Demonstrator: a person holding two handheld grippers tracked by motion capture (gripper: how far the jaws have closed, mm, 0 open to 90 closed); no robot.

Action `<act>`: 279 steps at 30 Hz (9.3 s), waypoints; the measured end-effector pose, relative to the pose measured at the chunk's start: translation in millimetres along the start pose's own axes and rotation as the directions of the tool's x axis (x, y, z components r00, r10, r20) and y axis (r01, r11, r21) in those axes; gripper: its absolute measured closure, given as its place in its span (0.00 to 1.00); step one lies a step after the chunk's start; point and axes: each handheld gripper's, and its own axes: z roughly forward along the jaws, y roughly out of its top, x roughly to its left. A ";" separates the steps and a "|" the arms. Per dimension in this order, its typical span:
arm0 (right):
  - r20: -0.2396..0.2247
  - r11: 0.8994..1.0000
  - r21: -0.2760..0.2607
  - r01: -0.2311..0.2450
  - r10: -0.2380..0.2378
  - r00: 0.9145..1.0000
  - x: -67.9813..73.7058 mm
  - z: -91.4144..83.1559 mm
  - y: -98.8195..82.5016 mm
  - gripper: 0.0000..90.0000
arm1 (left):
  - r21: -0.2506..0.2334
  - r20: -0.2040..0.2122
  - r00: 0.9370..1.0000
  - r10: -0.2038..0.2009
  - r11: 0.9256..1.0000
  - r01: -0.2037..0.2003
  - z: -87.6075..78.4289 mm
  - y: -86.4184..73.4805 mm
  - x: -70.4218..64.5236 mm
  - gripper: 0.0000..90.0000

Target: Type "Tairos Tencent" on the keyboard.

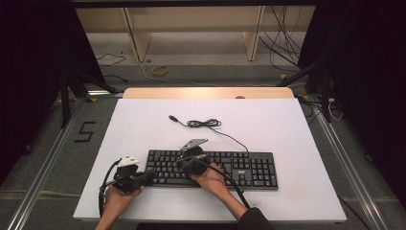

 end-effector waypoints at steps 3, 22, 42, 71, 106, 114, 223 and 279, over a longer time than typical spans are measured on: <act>-0.002 1.000 0.000 -0.005 0.005 1.000 -0.6 0.0 0.2 1.00 | 0.000 0.001 1.000 -0.001 1.000 0.001 0.1 0.1 -0.1 0.99; -0.053 0.996 -0.078 -0.043 0.039 0.998 -3.9 -19.8 2.8 0.94 | -0.060 0.019 1.000 -0.004 0.998 0.005 -7.4 3.8 -3.8 0.91; -0.116 0.987 -0.148 -0.055 0.038 0.993 -8.0 -51.9 -10.6 0.44 | -0.127 0.034 0.999 -0.031 0.991 0.035 -7.0 13.8 -2.8 0.66; -0.091 0.976 -0.202 -0.078 0.061 0.994 -25.5 -87.2 -43.1 0.35 | -0.027 -0.001 1.000 0.013 1.000 -0.013 17.8 21.0 -2.5 0.99; -0.055 0.981 -0.182 -0.073 0.064 0.996 -30.5 -80.5 -32.4 0.66 | -0.130 0.091 0.996 0.010 0.992 0.002 0.7 15.5 -13.3 0.58; -0.057 0.986 -0.159 -0.051 0.043 0.997 -26.3 -71.4 -26.0 0.80 | -0.164 0.105 0.994 0.012 0.986 0.005 -1.3 14.4 -15.3 0.49; -0.050 0.974 -0.219 -0.060 0.051 0.997 -31.2 -107.4 -56.8 0.35 | -0.056 0.076 0.992 0.100 0.994 -0.096 38.4 49.1 -28.1 0.87; -0.046 0.974 -0.219 -0.054 0.045 0.998 -29.7 -106.0 -56.1 0.36 | -0.086 0.126 0.988 0.085 0.994 -0.074 33.6 50.6 -30.3 0.65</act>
